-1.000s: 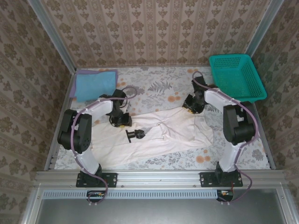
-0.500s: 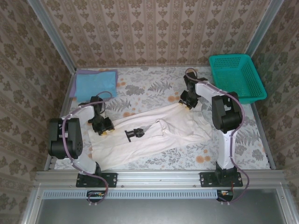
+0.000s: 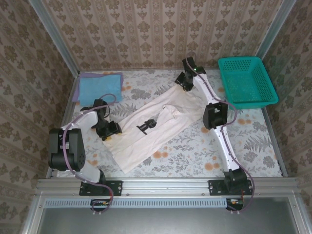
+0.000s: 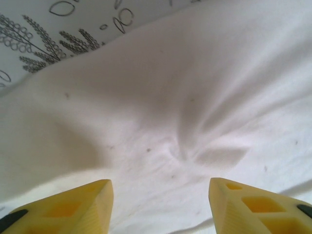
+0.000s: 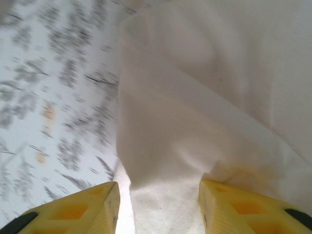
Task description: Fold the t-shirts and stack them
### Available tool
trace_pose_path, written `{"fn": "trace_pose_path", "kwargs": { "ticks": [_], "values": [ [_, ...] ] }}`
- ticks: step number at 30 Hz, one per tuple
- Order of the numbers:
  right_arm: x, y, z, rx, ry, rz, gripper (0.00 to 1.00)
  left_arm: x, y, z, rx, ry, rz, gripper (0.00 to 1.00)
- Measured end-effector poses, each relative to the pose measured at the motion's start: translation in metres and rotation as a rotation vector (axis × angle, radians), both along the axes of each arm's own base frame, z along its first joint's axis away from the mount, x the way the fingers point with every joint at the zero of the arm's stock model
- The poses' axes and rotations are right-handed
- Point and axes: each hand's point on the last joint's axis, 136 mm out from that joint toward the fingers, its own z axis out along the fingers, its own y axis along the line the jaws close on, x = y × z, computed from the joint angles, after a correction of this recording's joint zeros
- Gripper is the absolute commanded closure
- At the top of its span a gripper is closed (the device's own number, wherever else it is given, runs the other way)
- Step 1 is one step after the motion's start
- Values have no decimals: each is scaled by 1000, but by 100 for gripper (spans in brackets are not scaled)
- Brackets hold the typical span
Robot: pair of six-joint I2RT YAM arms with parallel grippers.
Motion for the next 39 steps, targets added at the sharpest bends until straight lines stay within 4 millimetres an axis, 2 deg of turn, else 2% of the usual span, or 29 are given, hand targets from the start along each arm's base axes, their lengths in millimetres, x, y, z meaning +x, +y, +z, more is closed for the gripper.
{"fn": "trace_pose_path", "kwargs": {
  "ticks": [2,5,8,10,11,13,17,20,21,23,26,29,32,34,37,39],
  "values": [
    [8,12,2,28,-46,16,46,0,-7,11,1,-23,-42,42],
    [10,24,6,45,-71,40,43,1,-23,34,16,-82,-140,39],
    [10,29,13,29,-94,77,39,-1,-50,57,23,-152,-282,38],
    [8,30,26,5,-112,109,34,-7,-68,65,19,-178,-374,38],
    [6,29,36,-7,-123,128,32,-14,-77,66,17,-180,-425,38],
    [1,25,70,-33,-161,164,30,-28,-90,65,17,-167,-508,39],
    [-17,1,166,-90,-272,204,28,-54,-108,57,10,-124,-617,40],
    [-44,-35,239,-142,-349,194,28,-64,-115,46,10,-74,-656,41],
    [-56,-50,258,-161,-356,186,28,-66,-117,41,14,-53,-662,42],
    [-79,-75,281,-201,-346,176,28,-69,-119,29,21,-6,-669,42],
    [-112,-107,293,-252,-287,168,30,-75,-125,11,29,58,-682,42],
    [-137,-118,289,-257,-200,188,29,-85,-134,-6,44,116,-705,42],
    [-166,-123,288,-248,-122,211,29,-92,-141,-24,67,174,-718,44],
    [-189,-123,295,-227,-92,223,29,-94,-145,-26,86,208,-712,44],
    [-237,-120,309,-189,-66,242,29,-93,-155,-26,94,223,-696,44],
    [-278,-116,320,-164,-62,256,29,-95,-167,-26,93,234,-690,44]
  ]
}}
